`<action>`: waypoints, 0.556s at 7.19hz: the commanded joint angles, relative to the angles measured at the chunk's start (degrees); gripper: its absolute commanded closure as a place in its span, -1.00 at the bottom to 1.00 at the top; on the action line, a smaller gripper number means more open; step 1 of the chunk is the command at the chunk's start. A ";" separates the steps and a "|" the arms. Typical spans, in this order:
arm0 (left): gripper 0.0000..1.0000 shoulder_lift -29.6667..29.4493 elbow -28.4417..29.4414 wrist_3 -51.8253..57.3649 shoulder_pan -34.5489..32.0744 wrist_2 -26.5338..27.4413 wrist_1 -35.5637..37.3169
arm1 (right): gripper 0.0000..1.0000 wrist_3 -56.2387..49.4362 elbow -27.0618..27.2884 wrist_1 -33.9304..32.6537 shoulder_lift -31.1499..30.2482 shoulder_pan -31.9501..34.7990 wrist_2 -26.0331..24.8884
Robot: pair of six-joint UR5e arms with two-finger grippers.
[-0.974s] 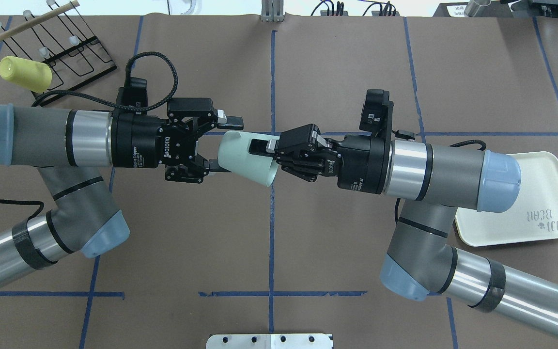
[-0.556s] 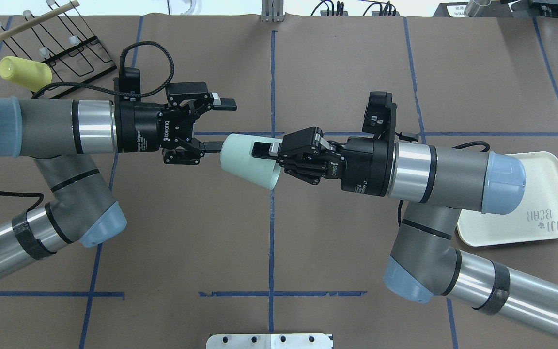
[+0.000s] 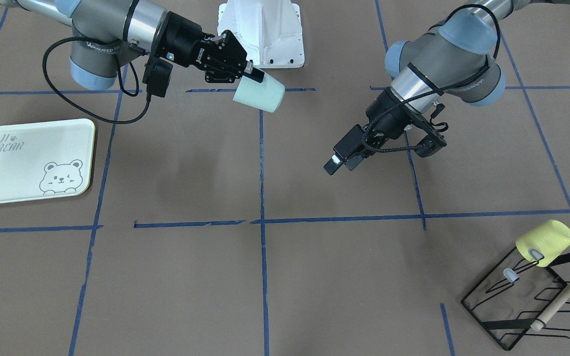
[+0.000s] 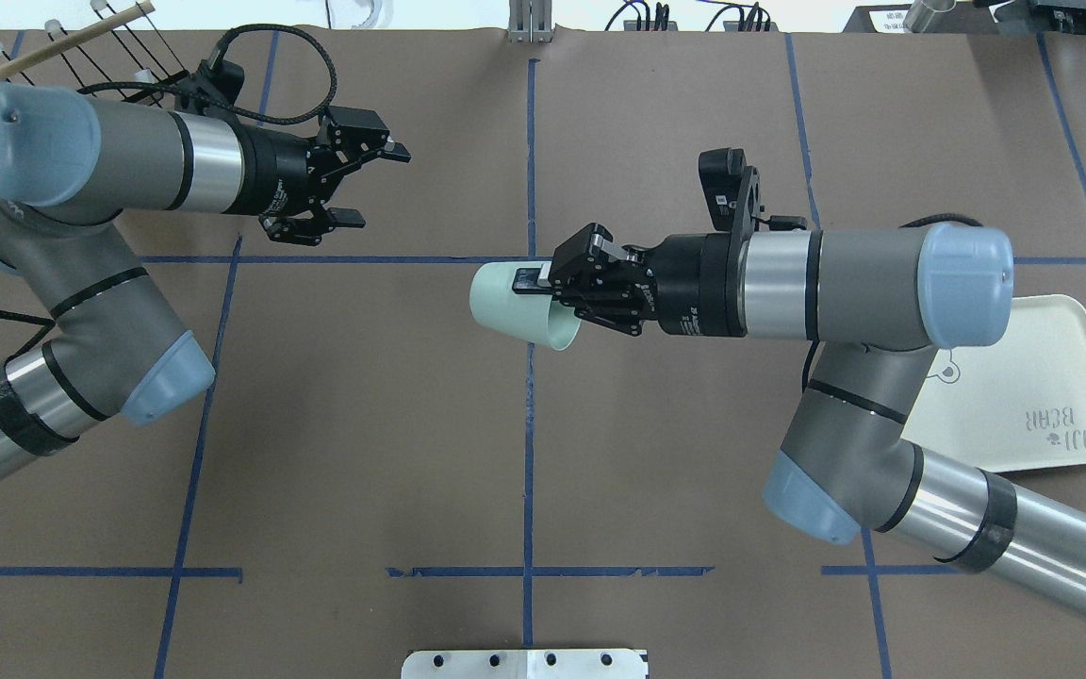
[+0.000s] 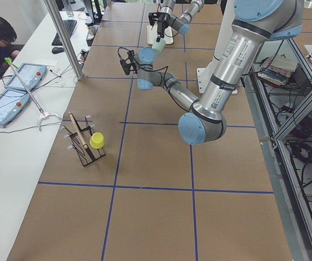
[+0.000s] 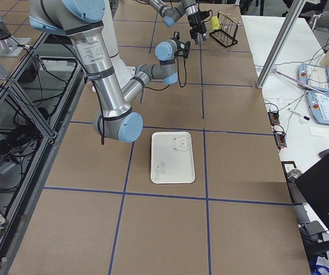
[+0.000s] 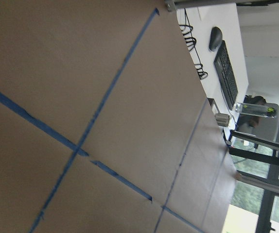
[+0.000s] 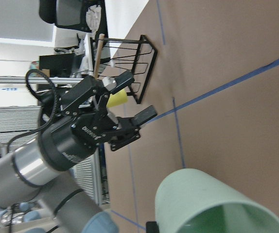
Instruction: Left arm grabs green cup and hands to right arm on tray
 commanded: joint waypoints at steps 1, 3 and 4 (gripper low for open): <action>-1.00 3.81 -11.12 23.59 -0.91 0.04 27.02 | 1.00 -13.01 6.40 -28.38 0.31 3.56 5.98; -1.00 5.59 -22.30 45.64 -1.08 0.04 51.90 | 1.00 -31.36 14.05 -59.23 1.01 5.57 6.34; -1.00 8.02 -26.26 54.11 -2.13 0.04 57.24 | 1.00 -41.82 17.57 -71.83 0.93 7.93 6.35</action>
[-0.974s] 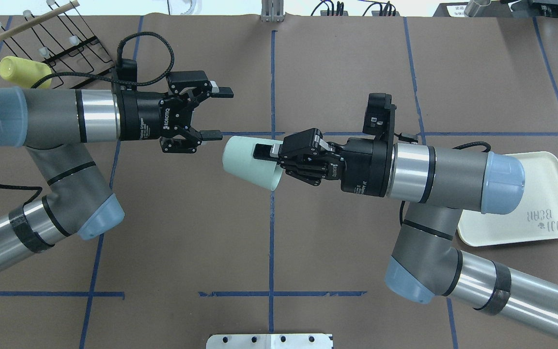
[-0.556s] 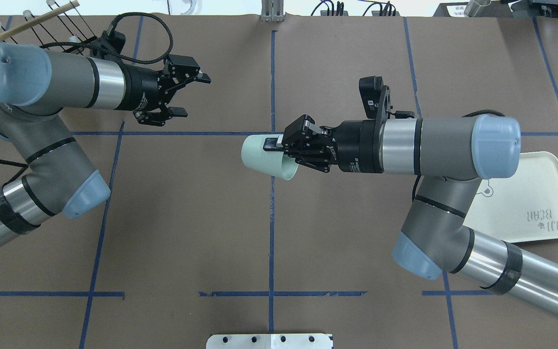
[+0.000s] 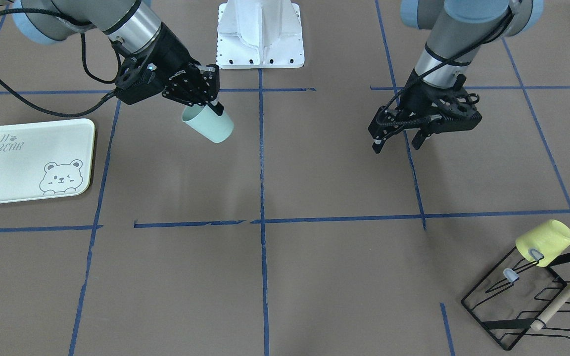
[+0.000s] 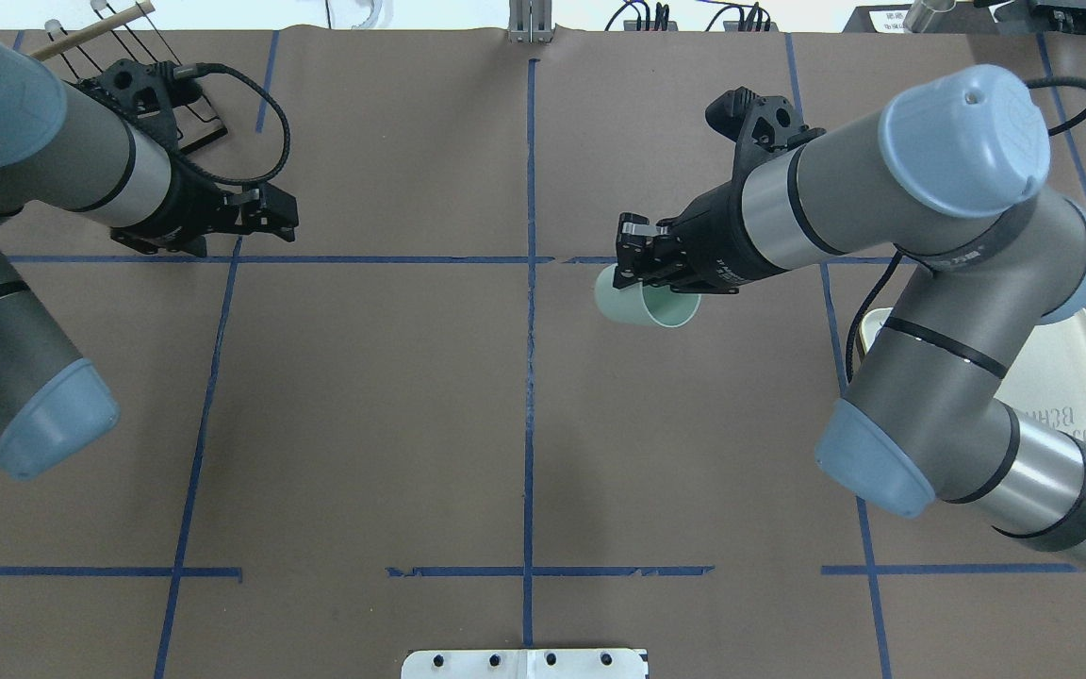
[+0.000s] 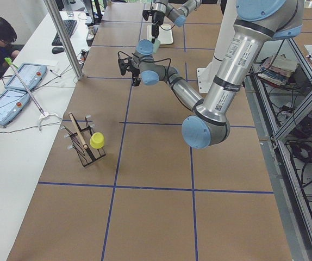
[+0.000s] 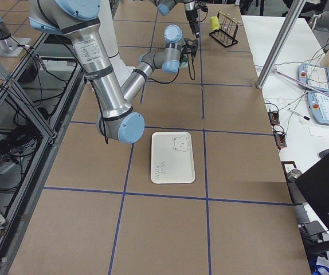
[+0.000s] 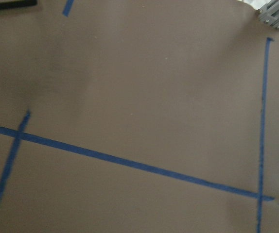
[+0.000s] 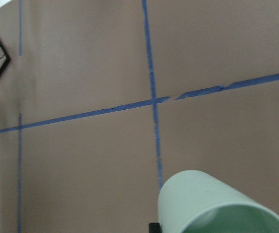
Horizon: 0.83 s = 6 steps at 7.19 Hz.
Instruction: Left arm grabs green cup and hands to right arm on tray
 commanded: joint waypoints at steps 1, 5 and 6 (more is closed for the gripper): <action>-1.00 6.43 -7.84 17.68 -3.99 -0.96 9.99 | 1.00 -22.95 6.05 -24.17 -0.61 5.70 0.19; -1.00 21.92 -5.07 46.43 -25.69 -21.32 9.81 | 1.00 -54.28 6.07 -24.50 -18.06 23.62 13.53; -1.00 28.03 -5.75 53.53 -27.30 -20.84 8.94 | 1.00 -59.22 6.07 -24.50 -21.33 26.36 14.51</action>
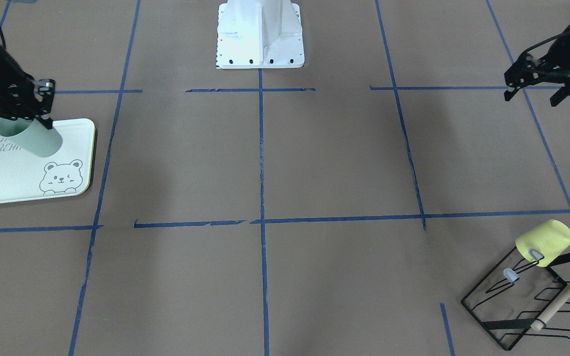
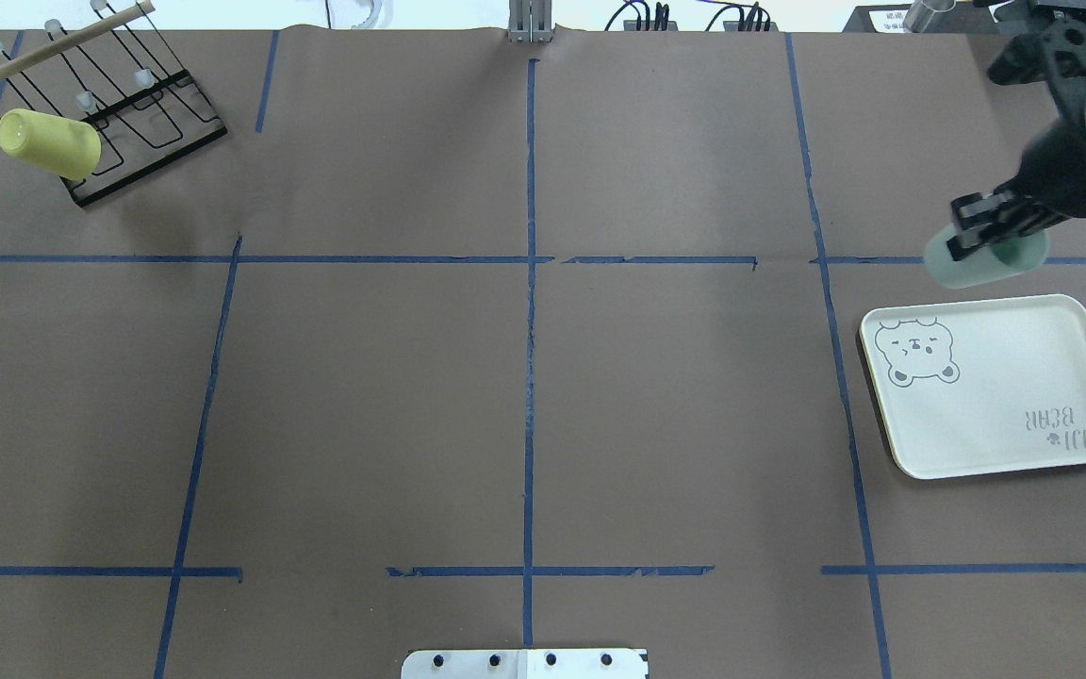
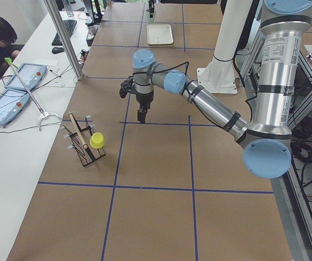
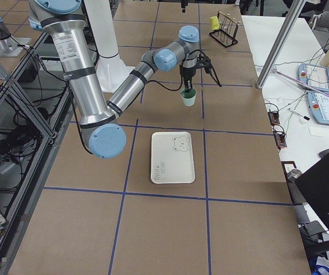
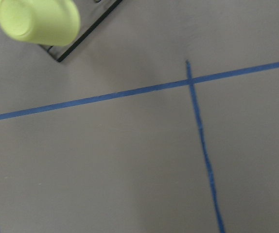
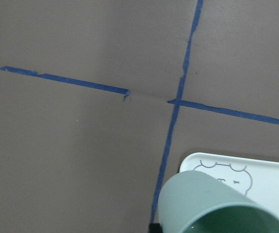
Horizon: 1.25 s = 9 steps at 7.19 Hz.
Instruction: Left arm grabs green cup and hands to right arm on tray
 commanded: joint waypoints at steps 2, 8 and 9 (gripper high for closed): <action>-1.00 9.04 5.11 24.10 -14.16 -2.38 -1.51 | 1.00 -8.84 0.18 3.26 -10.08 5.25 2.44; -1.00 13.25 7.97 24.52 -21.42 -7.20 -2.39 | 1.00 2.35 -4.90 26.95 -22.06 4.99 -1.59; -1.00 13.17 7.87 24.61 -21.42 -7.22 -2.39 | 1.00 4.33 -8.66 33.73 -22.33 3.86 -2.04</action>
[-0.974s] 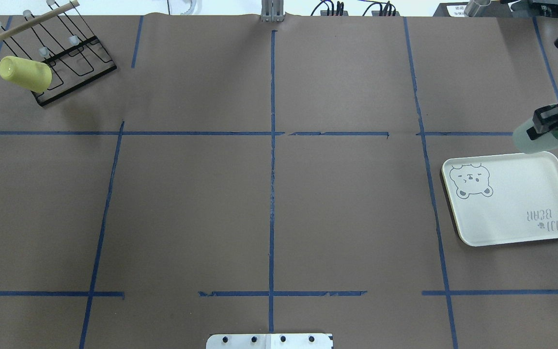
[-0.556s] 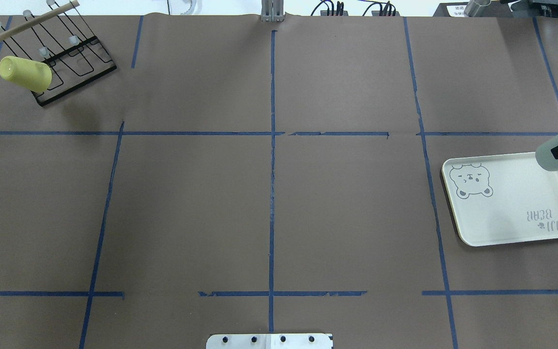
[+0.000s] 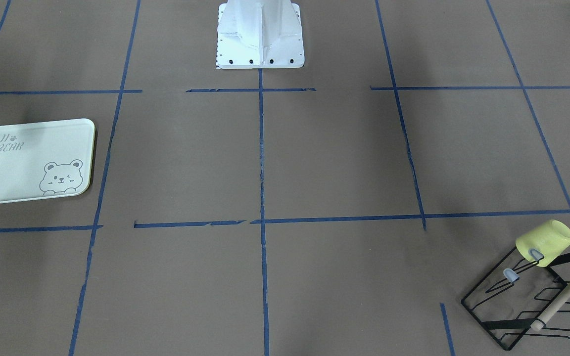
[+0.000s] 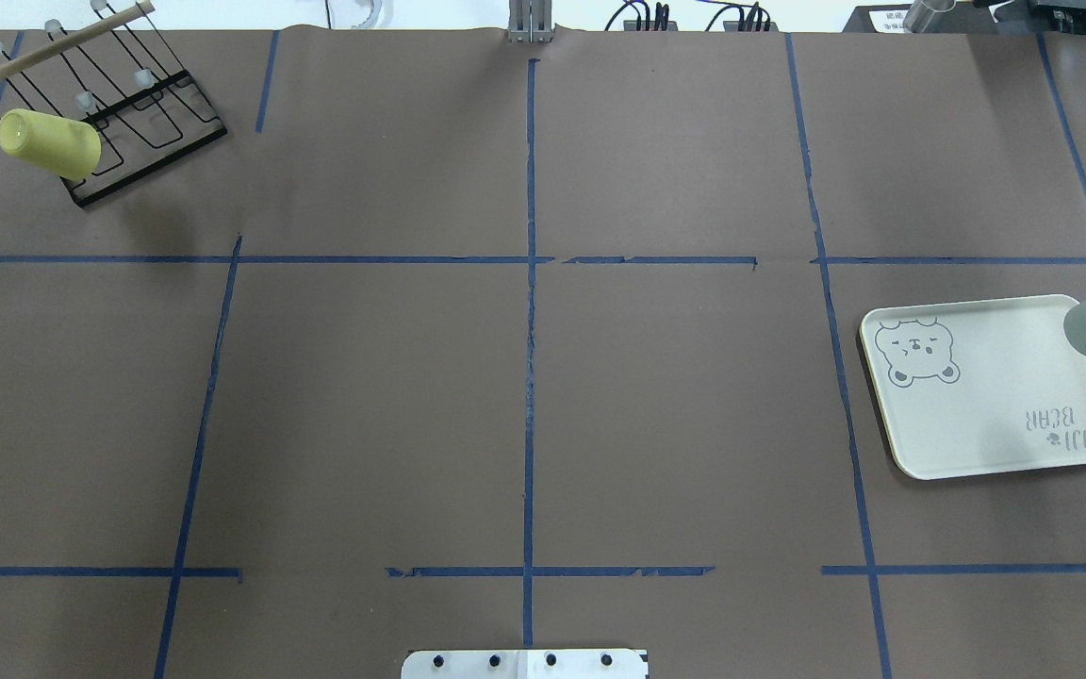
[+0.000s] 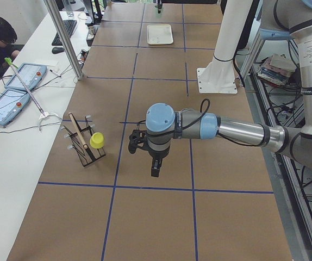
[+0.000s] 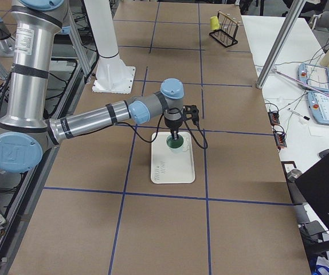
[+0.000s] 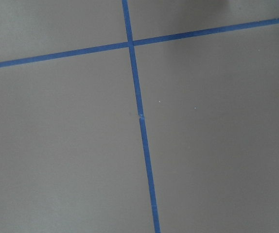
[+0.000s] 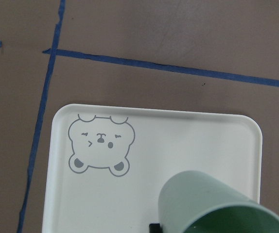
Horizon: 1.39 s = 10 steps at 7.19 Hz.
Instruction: Left arm grabs green cup and hands to right arm on tray
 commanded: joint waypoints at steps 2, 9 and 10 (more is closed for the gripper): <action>-1.00 -0.11 -0.45 -0.19 -0.05 -0.67 -0.01 | 1.00 6.07 -7.93 9.20 1.29 -8.05 -6.32; -1.00 -0.28 -0.45 -0.27 -0.05 -0.84 -0.01 | -0.99 6.69 -8.41 8.85 2.97 -13.27 -6.78; -1.00 -0.28 -0.45 -0.27 -0.05 -0.84 -0.01 | -0.99 6.00 -5.95 6.67 2.88 -9.61 -6.08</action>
